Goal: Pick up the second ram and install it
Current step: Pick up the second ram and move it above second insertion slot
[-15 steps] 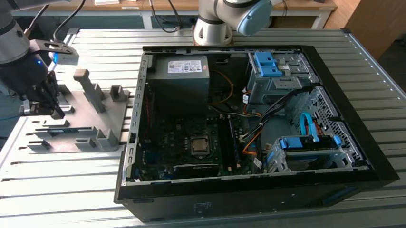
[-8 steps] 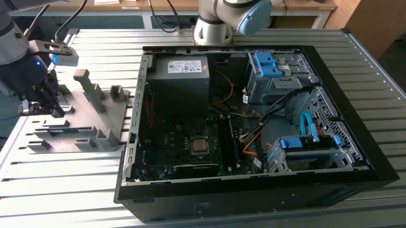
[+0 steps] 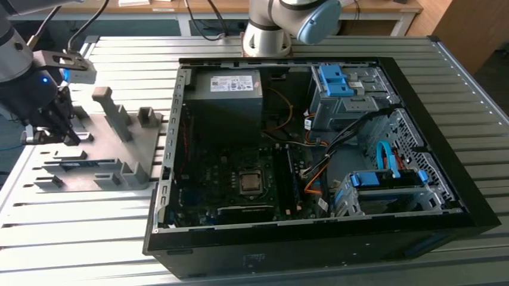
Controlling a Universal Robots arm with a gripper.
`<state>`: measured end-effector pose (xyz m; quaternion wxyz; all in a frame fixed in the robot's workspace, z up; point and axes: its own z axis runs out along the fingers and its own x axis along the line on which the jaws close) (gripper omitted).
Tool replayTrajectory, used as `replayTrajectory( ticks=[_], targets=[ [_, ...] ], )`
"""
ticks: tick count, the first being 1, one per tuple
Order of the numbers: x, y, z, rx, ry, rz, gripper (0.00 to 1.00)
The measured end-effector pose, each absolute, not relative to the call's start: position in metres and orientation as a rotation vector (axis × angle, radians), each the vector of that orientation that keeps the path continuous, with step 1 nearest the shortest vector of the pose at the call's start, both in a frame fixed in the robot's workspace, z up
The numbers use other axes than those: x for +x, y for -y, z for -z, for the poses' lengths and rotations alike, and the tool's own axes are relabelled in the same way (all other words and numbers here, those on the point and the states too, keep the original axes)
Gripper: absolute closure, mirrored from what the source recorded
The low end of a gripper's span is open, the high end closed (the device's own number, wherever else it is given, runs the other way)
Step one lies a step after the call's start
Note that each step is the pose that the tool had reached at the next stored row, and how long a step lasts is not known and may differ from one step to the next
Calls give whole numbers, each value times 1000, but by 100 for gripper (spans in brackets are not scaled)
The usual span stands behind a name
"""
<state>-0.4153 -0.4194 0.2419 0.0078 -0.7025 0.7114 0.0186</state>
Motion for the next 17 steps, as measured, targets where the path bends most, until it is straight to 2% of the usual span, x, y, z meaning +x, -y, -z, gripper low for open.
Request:
replayTrajectory(
  ticks=[6, 17],
  targets=[
    [-417, 420, -240, -2193, -2256, -25, 90],
    [-417, 419, -240, -2192, -2257, -25, 90]
  ],
)
